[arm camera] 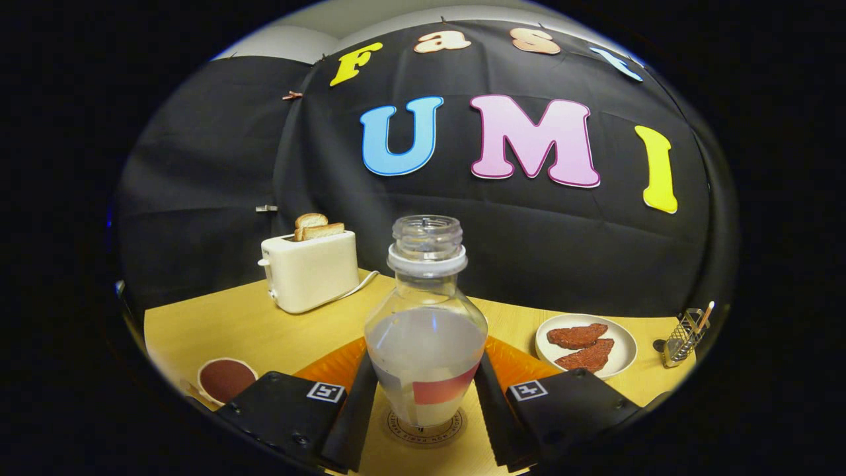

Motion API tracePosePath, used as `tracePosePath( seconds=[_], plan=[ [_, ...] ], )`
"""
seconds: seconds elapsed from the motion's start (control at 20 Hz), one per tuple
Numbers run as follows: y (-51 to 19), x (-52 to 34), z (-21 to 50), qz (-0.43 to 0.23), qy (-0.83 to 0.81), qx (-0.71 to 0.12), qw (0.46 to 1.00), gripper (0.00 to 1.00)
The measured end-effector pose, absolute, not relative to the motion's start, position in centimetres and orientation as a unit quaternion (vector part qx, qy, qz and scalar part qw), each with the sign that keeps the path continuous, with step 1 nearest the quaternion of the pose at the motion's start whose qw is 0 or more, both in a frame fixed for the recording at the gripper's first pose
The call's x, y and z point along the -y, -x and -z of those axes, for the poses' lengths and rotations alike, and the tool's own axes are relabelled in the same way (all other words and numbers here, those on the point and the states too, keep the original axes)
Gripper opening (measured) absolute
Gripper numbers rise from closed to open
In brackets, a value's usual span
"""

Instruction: Take the bottle from table, then pour the juice into the cup, finally place the bottle on the coaster

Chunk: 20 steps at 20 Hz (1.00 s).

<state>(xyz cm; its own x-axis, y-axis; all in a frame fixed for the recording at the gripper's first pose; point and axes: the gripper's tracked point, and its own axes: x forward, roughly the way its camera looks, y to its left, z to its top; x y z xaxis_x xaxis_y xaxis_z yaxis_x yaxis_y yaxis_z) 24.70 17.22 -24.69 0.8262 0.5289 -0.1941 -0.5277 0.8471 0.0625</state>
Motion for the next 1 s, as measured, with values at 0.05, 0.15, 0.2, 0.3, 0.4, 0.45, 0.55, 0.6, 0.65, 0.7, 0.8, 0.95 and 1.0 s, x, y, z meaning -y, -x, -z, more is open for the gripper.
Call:
tracePosePath(
  seconds=[0.05,0.15,0.2,0.3,0.4,0.45,0.55,0.6,0.65,0.7,0.8,0.95,1.0],
  plan=[
    [-24.7,-17.3,25.3,-0.277,0.000,-0.106,0.955,0.75],
    [-24.5,-17.3,26.1,-0.279,-0.007,-0.113,0.954,0.75],
    [-24.6,-17.2,26.6,-0.279,-0.010,-0.116,0.953,0.75],
    [-24.7,-17.1,27.4,-0.274,-0.013,-0.124,0.954,0.75],
    [-24.9,-16.9,27.9,-0.270,-0.018,-0.130,0.954,0.76],
    [-25.2,-16.9,27.6,-0.267,-0.020,-0.127,0.955,0.76],
    [-25.2,-17.0,27.9,-0.267,-0.023,-0.128,0.955,0.76],
    [-25.3,-17.3,28.0,-0.267,-0.025,-0.131,0.954,0.76],
    [-25.0,-17.3,28.4,-0.268,-0.028,-0.139,0.953,0.77],
    [-24.8,-17.5,28.5,-0.270,-0.029,-0.143,0.952,0.78],
    [-25.0,-17.2,28.6,-0.264,-0.029,-0.149,0.952,0.85],
    [-25.1,-17.2,28.1,-0.259,-0.038,-0.149,0.954,0.99],
    [-25.1,-17.0,28.0,-0.257,-0.038,-0.150,0.954,0.99]
  ],
)
